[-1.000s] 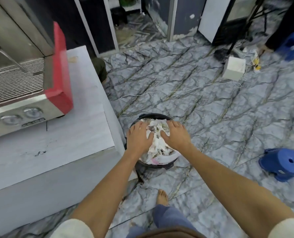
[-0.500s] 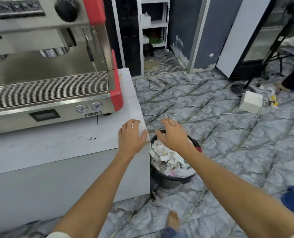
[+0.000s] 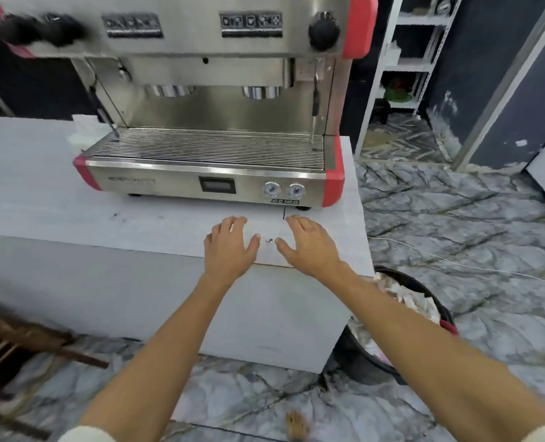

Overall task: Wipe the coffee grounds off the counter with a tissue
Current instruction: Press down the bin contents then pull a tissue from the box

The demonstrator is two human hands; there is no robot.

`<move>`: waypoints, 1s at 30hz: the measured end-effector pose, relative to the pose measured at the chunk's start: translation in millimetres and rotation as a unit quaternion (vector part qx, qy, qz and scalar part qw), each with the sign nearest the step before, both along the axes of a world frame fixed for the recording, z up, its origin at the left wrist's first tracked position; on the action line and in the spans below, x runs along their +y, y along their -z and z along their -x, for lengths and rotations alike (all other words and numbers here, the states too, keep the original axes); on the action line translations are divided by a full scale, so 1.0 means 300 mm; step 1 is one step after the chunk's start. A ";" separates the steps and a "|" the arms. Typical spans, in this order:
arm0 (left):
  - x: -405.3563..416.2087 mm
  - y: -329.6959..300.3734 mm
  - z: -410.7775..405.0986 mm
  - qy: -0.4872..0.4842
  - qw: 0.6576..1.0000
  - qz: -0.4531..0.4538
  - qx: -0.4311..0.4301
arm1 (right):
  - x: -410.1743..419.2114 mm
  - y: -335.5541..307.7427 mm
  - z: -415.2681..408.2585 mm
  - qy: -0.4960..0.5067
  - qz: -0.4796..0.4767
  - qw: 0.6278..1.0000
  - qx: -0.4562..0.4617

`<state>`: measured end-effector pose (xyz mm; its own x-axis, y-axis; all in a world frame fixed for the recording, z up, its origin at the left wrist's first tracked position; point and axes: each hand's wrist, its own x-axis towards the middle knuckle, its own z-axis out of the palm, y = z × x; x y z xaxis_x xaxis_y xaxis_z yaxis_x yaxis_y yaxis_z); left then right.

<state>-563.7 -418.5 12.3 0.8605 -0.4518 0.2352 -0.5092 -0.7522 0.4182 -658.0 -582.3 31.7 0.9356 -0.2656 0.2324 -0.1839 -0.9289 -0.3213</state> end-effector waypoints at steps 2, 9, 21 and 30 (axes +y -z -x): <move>0.073 -0.008 -0.037 -0.026 1.000 -0.008 0.002 | 0.055 -0.007 -0.067 -0.030 0.006 1.000 0.002; 0.318 -0.023 -0.172 -0.134 0.990 -0.037 0.005 | 0.244 -0.016 -0.317 -0.140 0.038 0.989 0.015; 0.530 -0.037 -0.290 -0.270 0.959 -0.078 0.034 | 0.441 -0.004 -0.602 -0.265 0.063 0.961 0.048; 0.721 -0.012 -0.391 -0.296 0.951 -0.087 0.036 | 0.631 0.002 -0.776 -0.302 0.075 0.949 0.052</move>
